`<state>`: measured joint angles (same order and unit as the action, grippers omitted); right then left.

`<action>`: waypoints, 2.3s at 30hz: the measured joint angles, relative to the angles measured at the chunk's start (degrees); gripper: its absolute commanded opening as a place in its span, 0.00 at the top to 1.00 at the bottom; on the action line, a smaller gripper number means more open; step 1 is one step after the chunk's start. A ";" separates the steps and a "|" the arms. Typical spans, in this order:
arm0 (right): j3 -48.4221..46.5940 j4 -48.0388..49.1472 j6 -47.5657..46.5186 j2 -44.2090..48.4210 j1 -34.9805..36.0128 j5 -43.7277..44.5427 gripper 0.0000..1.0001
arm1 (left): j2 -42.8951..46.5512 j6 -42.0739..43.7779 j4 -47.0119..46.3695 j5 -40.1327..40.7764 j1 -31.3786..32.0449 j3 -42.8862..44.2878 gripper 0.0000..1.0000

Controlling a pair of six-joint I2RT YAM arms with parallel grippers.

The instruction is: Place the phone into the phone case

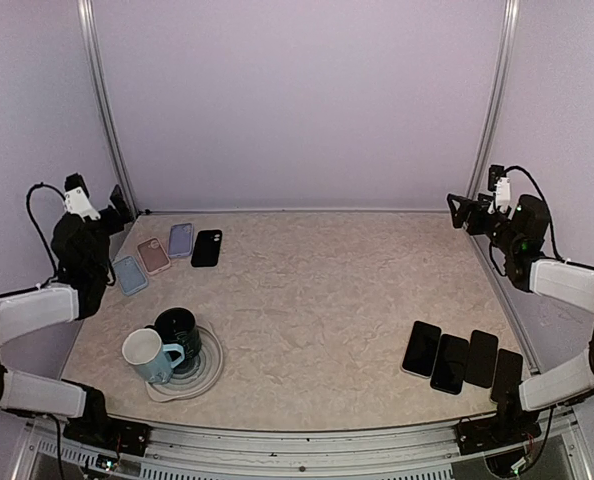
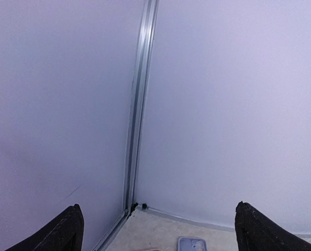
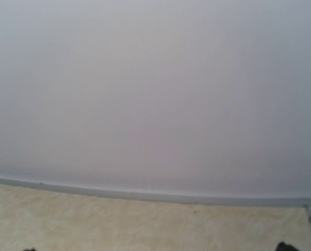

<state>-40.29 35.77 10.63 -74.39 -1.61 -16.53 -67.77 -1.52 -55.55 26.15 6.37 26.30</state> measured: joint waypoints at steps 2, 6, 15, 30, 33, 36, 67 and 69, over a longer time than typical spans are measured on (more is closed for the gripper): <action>-0.50 -2.08 0.66 0.15 0.46 -0.50 0.03 | -0.33 0.46 8.39 -1.42 0.96 9.68 0.01; -1.25 -6.91 0.33 0.31 2.67 -0.55 0.05 | -6.93 0.57 27.80 -6.01 7.21 30.88 0.04; -3.34 -14.73 -3.67 1.09 10.40 -0.59 0.05 | -35.76 -7.74 60.22 -13.92 18.08 68.11 0.09; -0.98 -16.31 -4.92 5.09 12.20 -2.80 0.05 | -72.85 -22.64 95.03 -11.15 17.07 96.43 0.16; -0.98 -16.33 -4.94 5.20 12.59 -3.08 0.05 | -73.16 -23.76 96.67 -10.86 16.72 96.19 0.20; -0.98 -16.33 -4.98 5.53 12.72 -3.23 0.05 | -73.07 -24.46 96.24 -10.73 16.44 94.66 0.27; -1.05 -24.02 -0.35 10.56 18.99 2.86 0.09 | -48.63 -50.29 71.45 -22.91 44.83 53.40 1.00; -1.11 -26.40 1.44 10.58 20.00 4.81 0.10 | -49.13 -53.24 71.95 -22.86 48.09 55.69 1.00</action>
<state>-41.41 9.37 12.08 -63.81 18.39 -11.73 -116.90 -54.76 16.40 3.29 54.46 82.00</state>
